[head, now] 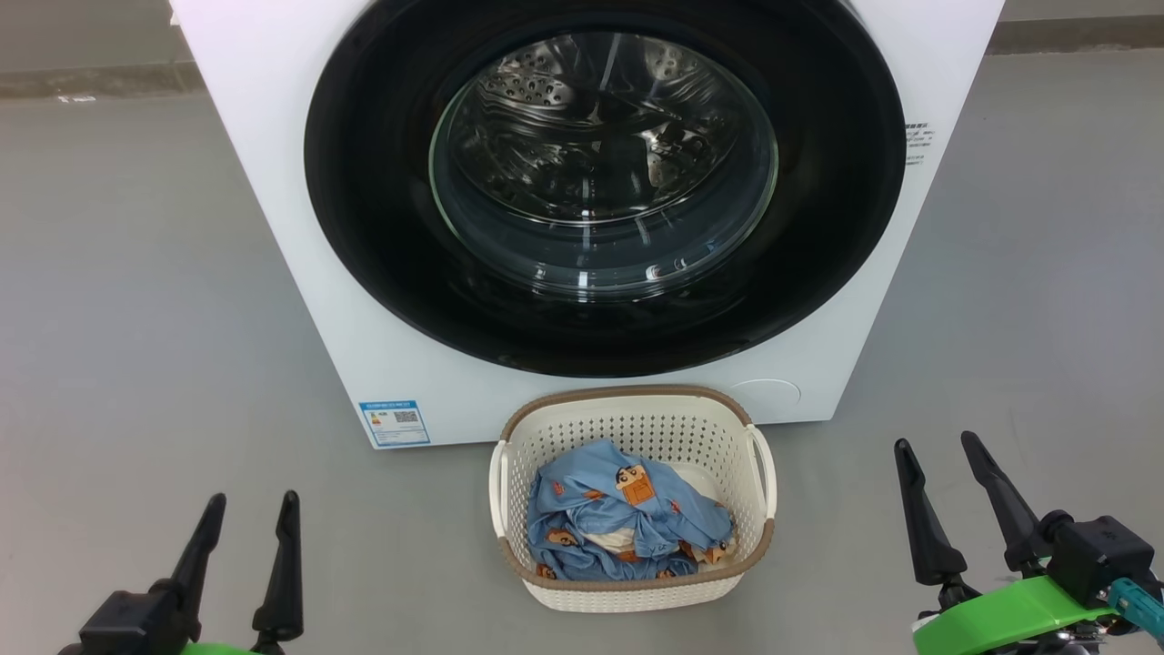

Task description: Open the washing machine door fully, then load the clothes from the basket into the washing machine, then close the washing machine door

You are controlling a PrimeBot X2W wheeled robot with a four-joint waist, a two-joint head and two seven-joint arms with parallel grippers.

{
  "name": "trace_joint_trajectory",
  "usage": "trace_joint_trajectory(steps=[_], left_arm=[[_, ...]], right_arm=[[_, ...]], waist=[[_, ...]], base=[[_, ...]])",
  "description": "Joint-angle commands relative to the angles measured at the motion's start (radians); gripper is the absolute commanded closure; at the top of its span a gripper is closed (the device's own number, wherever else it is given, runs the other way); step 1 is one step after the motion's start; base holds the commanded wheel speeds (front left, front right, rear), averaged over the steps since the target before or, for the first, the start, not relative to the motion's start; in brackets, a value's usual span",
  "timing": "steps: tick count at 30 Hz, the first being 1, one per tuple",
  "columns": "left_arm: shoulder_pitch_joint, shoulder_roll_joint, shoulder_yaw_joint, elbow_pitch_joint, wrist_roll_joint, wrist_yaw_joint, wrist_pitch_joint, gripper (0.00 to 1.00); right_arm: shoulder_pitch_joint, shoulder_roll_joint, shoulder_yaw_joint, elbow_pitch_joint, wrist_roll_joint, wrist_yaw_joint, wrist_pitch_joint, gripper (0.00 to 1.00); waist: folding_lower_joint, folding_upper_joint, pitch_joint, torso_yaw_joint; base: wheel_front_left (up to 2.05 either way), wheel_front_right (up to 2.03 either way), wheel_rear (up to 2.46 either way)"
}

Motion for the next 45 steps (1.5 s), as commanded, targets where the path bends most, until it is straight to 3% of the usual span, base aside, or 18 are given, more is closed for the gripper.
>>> trace_joint_trajectory(steps=[1,23,45], left_arm=[[-0.022,0.018,0.038,-0.029,0.004,-0.002,-0.010,0.00],[-0.023,0.018,0.041,-0.041,-0.017,-0.002,-0.010,0.00],[-0.029,0.015,0.045,-0.044,-0.021,-0.002,-0.010,0.00]], right_arm=[[-0.007,-0.008,0.018,-0.021,-0.004,0.002,-0.012,0.00],[-0.011,-0.006,0.027,-0.015,-0.004,0.002,-0.012,0.00],[-0.012,-0.007,0.030,-0.020,-0.001,0.002,-0.012,0.00]], waist=[[0.0000,0.0000,0.000,0.000],[0.0000,0.0000,0.003,-0.011],[0.0000,0.0000,0.017,-0.017]], base=[[0.00,0.00,0.00],[0.07,0.07,-0.14],[0.89,0.89,-1.78]])
